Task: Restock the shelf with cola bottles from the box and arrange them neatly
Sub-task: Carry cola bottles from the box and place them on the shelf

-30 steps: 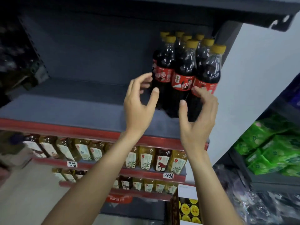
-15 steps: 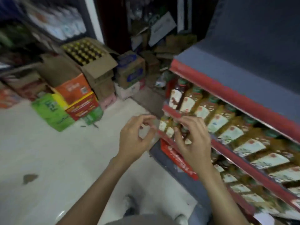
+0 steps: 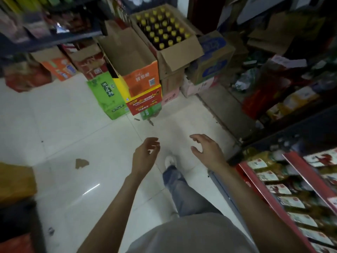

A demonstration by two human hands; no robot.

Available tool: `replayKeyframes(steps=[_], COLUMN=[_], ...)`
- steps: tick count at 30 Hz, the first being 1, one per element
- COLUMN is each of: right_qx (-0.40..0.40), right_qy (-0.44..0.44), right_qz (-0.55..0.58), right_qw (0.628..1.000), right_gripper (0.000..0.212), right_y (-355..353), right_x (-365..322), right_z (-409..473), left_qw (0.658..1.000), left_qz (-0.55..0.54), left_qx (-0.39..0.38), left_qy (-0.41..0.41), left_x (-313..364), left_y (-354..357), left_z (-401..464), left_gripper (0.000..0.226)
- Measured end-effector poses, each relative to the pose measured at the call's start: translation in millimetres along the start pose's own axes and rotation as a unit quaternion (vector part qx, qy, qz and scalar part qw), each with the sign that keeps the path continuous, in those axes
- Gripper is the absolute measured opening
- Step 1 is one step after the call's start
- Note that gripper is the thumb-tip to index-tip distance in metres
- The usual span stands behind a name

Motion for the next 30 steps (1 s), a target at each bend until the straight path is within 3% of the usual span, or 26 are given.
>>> replayKeyframes(steps=[8, 13, 16, 18, 23, 27, 30], right_qx=[-0.007, 0.044, 0.068, 0.077, 0.084, 0.091, 0.056], right_qy=[0.017, 0.023, 0.039, 0.045, 0.078, 0.114, 0.111], right_qz=[0.032, 0.053, 0.056, 0.052, 0.018, -0.025, -0.091], right_qw=[0.999, 0.997, 0.995, 0.995, 0.993, 0.989, 0.988], right_gripper=[0.035, 0.030, 0.030, 0.034, 0.039, 0.043, 0.046], right_y=[-15.8, -46.1, -58.0, -62.0, -56.4, -46.5, -37.9], right_x=[-27.2, -40.7, -39.3, -33.9, -5.9, 16.5, 29.7], right_z=[226.1, 351.6, 419.7, 464.6, 566.7, 632.7, 672.5], left_qw=[0.994, 0.994, 0.993, 0.991, 0.976, 0.949, 0.904], left_qz=[0.100, 0.104, 0.119, 0.131, 0.210, 0.267, 0.342], left_qx=[-0.006, 0.008, 0.019, 0.015, -0.056, -0.125, -0.168], left_qy=[-0.040, 0.015, 0.015, 0.017, -0.003, 0.109, 0.193], left_x=[19.0, 62.0, 82.3, 92.7, 105.6, 101.9, 102.2], left_y=[-71.7, -107.4, -112.3, -108.2, -70.5, -35.1, -15.3], left_z=[215.3, 343.1, 417.4, 465.8, 575.6, 649.6, 686.6], left_gripper=[0.023, 0.033, 0.025, 0.031, 0.025, 0.041, 0.042])
Point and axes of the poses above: each hand's wrist, its own z-axis towards the middle knuckle, its own y-axis out of the palm, x = y × z, the point moved 4 cm from there along z, towards the middle knuckle, and after that the axes turned 2 degrees about -x, right-handed, at the moved point
